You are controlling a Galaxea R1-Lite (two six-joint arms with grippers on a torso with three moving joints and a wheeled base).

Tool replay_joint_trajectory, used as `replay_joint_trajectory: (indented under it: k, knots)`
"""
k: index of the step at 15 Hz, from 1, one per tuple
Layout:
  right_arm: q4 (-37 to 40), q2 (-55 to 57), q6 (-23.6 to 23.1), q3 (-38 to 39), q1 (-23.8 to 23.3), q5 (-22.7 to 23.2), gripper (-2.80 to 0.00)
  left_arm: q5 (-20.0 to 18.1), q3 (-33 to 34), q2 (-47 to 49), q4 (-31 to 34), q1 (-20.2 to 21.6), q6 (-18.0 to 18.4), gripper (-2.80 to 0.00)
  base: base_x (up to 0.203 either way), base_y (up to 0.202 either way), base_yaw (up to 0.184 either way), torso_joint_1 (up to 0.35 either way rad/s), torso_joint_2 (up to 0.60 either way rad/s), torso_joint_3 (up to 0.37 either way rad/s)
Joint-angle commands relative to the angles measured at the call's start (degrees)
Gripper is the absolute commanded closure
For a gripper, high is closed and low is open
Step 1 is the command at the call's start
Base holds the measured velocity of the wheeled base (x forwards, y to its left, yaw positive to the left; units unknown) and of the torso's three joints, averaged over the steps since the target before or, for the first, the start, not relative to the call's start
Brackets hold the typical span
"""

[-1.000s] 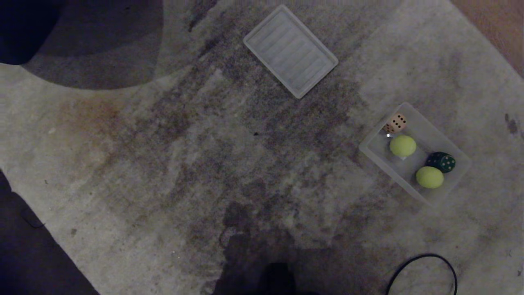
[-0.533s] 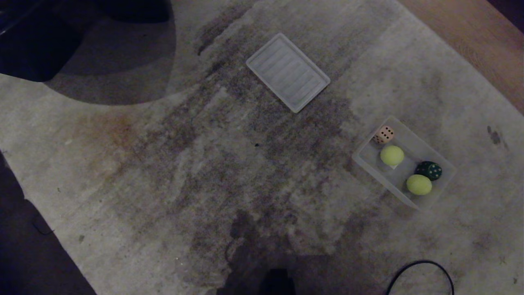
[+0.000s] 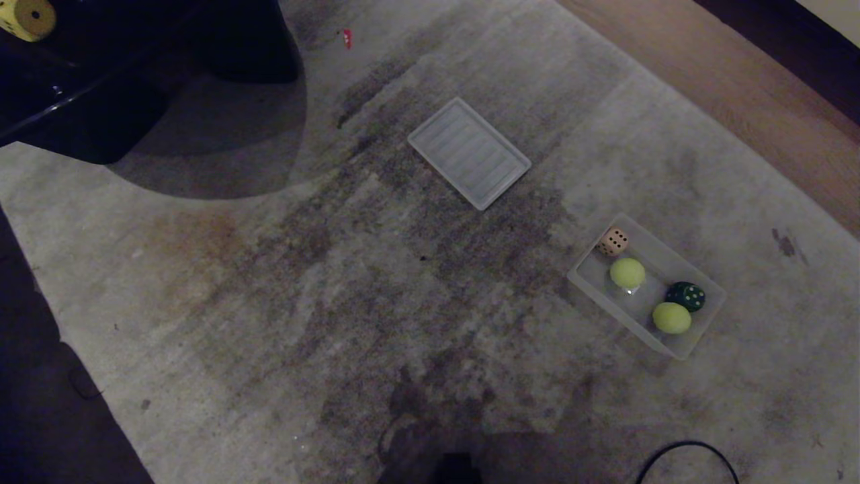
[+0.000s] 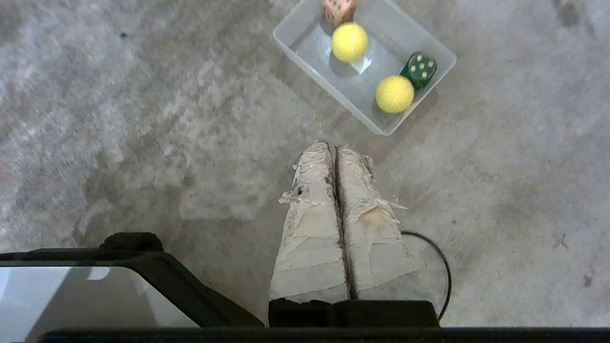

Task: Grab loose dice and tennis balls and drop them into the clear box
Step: Pick up toys out of the box

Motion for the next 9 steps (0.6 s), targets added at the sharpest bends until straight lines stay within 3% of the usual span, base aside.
replay_joint_trajectory:
  k: [1, 9]
  knots:
    - [-0.04, 0.11, 0.00, 0.61, 0.03, 0.01, 0.00, 0.07, 0.09, 0.06, -0.02, 0.00, -0.04, 0.00, 0.000, 0.000, 0.000, 0.006, 0.00, 0.206]
    - [-0.04, 0.11, 0.09, 0.59, 0.01, 0.01, 0.00, 0.07, 0.09, 0.06, -0.02, 0.00, -0.22, 0.00, 0.000, 0.000, 0.000, 0.001, 0.00, 0.206]
